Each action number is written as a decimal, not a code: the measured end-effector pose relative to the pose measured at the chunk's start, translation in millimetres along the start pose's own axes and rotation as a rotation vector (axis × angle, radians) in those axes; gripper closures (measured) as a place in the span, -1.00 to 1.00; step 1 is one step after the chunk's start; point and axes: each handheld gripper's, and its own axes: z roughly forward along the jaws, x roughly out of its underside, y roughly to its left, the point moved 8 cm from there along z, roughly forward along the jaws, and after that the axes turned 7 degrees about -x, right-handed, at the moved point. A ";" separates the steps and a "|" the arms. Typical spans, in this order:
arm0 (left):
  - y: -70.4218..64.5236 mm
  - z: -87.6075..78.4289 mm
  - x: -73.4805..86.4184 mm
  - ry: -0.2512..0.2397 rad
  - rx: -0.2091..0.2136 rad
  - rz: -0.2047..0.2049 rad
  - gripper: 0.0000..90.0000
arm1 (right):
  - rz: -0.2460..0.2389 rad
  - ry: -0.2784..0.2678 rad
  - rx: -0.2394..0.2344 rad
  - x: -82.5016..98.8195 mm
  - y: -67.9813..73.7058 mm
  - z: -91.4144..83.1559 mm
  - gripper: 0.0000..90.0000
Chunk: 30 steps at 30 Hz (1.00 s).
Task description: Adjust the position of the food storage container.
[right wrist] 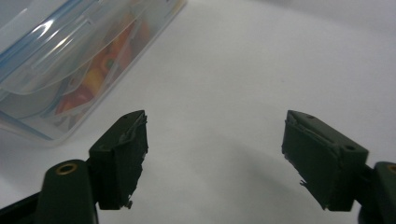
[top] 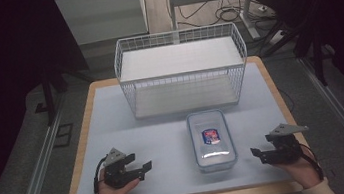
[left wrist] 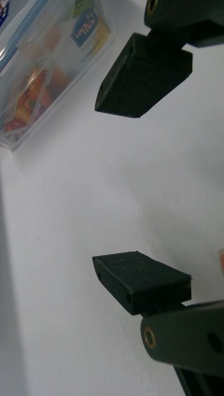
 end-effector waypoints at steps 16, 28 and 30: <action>1.4 -1.2 -5.6 -0.005 0.011 -0.008 -0.51 | -0.096 0.063 -0.130 3.6 11.5 -8.5 0.72; -1.3 -0.3 -4.0 0.017 0.012 0.017 -0.53 | -0.151 0.078 -0.204 -3.8 24.1 -2.0 1.00; -1.5 -0.1 -4.0 0.018 0.010 0.019 -0.53 | -0.161 0.081 -0.208 -4.8 25.6 0.3 1.00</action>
